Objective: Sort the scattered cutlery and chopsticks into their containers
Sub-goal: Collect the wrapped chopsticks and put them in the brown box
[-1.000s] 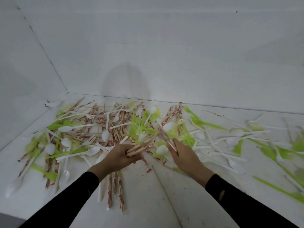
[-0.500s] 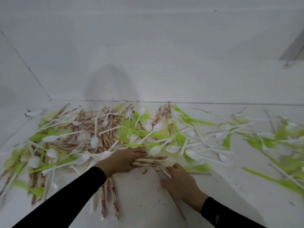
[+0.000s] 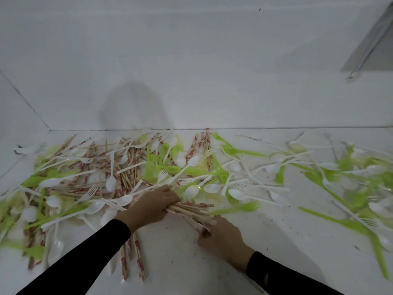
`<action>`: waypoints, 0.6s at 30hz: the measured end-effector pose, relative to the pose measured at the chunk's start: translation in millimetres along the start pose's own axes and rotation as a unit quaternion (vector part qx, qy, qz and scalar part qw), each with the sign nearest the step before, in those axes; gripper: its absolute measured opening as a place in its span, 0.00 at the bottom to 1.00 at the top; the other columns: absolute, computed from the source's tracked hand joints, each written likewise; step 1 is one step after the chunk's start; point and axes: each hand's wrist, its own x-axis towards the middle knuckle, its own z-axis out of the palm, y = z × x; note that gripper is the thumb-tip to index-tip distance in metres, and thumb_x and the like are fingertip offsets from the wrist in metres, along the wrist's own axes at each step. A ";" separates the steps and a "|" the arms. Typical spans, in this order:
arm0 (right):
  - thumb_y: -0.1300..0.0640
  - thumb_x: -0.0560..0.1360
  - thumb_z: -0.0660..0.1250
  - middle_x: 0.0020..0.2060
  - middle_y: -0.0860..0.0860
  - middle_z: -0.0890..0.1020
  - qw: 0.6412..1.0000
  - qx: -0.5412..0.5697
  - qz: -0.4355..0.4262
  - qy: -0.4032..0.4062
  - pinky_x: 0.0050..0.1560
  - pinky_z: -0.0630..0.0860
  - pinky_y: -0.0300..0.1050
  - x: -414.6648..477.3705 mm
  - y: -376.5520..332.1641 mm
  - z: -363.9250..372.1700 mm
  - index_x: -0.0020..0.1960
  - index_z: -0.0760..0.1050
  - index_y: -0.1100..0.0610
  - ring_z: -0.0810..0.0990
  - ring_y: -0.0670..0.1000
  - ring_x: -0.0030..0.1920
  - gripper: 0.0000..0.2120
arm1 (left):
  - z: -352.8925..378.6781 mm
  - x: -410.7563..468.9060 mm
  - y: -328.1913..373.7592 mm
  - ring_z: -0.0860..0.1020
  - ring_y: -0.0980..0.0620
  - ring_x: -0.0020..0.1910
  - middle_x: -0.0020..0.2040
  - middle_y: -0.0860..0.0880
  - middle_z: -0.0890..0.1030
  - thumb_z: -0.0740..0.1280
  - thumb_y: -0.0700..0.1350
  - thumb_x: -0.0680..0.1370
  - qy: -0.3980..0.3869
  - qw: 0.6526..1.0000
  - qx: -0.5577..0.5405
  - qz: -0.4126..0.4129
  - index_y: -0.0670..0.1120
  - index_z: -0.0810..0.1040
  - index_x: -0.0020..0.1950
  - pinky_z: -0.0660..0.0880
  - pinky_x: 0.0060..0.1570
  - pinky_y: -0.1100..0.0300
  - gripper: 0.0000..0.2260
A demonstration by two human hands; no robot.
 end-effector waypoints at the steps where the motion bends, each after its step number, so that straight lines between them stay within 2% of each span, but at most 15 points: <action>1: 0.50 0.76 0.61 0.57 0.50 0.77 1.000 -0.014 0.003 -0.001 0.53 0.72 0.42 2.0 1.0 0.0 0.65 0.73 0.48 0.76 0.53 0.59 0.18 | -4.0 -0.1 2.9 0.76 0.50 0.48 0.47 0.53 0.75 0.61 0.42 0.71 0.005 1.000 -0.017 -0.025 0.54 0.76 0.55 0.77 0.37 0.53 0.14; 4: 0.52 0.77 0.61 0.57 0.53 0.76 0.998 -0.056 0.002 -0.024 0.48 0.68 0.43 5.8 3.3 -5.6 0.59 0.72 0.55 0.76 0.56 0.58 0.12 | -17.5 -2.6 13.3 0.76 0.50 0.44 0.46 0.53 0.71 0.66 0.43 0.75 0.045 0.996 -0.038 -0.072 0.52 0.78 0.57 0.72 0.39 0.58 0.11; 6: 0.54 0.77 0.63 0.53 0.54 0.73 0.997 -0.065 -0.005 -0.050 0.45 0.64 0.43 8.1 6.9 -11.1 0.53 0.66 0.53 0.75 0.56 0.55 0.08 | -22.8 -4.1 20.4 0.73 0.54 0.44 0.45 0.53 0.71 0.62 0.48 0.77 0.081 0.992 -0.050 -0.078 0.52 0.78 0.56 0.70 0.38 0.60 0.10; 7: 0.54 0.76 0.64 0.52 0.54 0.73 0.996 -0.065 -0.002 -0.064 0.45 0.64 0.42 8.8 8.8 -14.0 0.51 0.64 0.53 0.75 0.55 0.54 0.09 | -24.9 -4.2 24.1 0.71 0.55 0.45 0.44 0.52 0.72 0.60 0.50 0.76 0.096 0.990 -0.067 -0.085 0.51 0.78 0.55 0.70 0.39 0.59 0.11; 9: 0.53 0.74 0.66 0.50 0.53 0.73 0.995 -0.057 0.003 -0.084 0.45 0.65 0.42 10.4 12.7 -20.4 0.50 0.65 0.53 0.77 0.56 0.55 0.11 | -29.5 -1.9 27.6 0.71 0.55 0.46 0.43 0.49 0.73 0.62 0.49 0.77 0.146 0.978 -0.098 -0.116 0.45 0.81 0.54 0.70 0.44 0.61 0.13; 11: 0.51 0.73 0.68 0.47 0.51 0.72 0.993 -0.073 -0.010 -0.094 0.45 0.66 0.41 7.9 17.2 -26.2 0.50 0.70 0.54 0.77 0.55 0.52 0.11 | -35.7 1.7 32.0 0.72 0.53 0.46 0.44 0.48 0.74 0.67 0.49 0.76 0.201 0.956 -0.125 -0.174 0.42 0.82 0.51 0.68 0.45 0.64 0.12; 13: 0.52 0.73 0.68 0.45 0.50 0.72 0.990 -0.105 -0.030 -0.090 0.44 0.67 0.42 5.2 21.0 -27.1 0.50 0.71 0.55 0.75 0.54 0.46 0.10 | -45.6 6.6 38.6 0.77 0.50 0.44 0.45 0.47 0.79 0.67 0.52 0.77 0.243 0.923 -0.187 -0.234 0.47 0.82 0.49 0.72 0.45 0.57 0.10; 15: 0.54 0.74 0.66 0.46 0.52 0.73 0.984 -0.146 -0.062 -0.085 0.44 0.68 0.44 2.7 24.2 -25.9 0.49 0.71 0.57 0.77 0.56 0.47 0.08 | -61.5 17.5 55.1 0.80 0.54 0.41 0.46 0.49 0.84 0.66 0.48 0.80 0.302 0.873 -0.266 -0.274 0.53 0.80 0.49 0.75 0.44 0.54 0.03; 18: 0.52 0.76 0.65 0.48 0.55 0.74 0.989 -0.126 -0.066 -0.052 0.44 0.66 0.44 -5.2 38.5 -37.9 0.53 0.71 0.57 0.79 0.59 0.53 0.11 | -84.4 40.1 87.3 0.79 0.62 0.35 0.46 0.51 0.85 0.62 0.43 0.82 0.415 0.799 -0.335 -0.279 0.43 0.79 0.51 0.74 0.38 0.60 0.07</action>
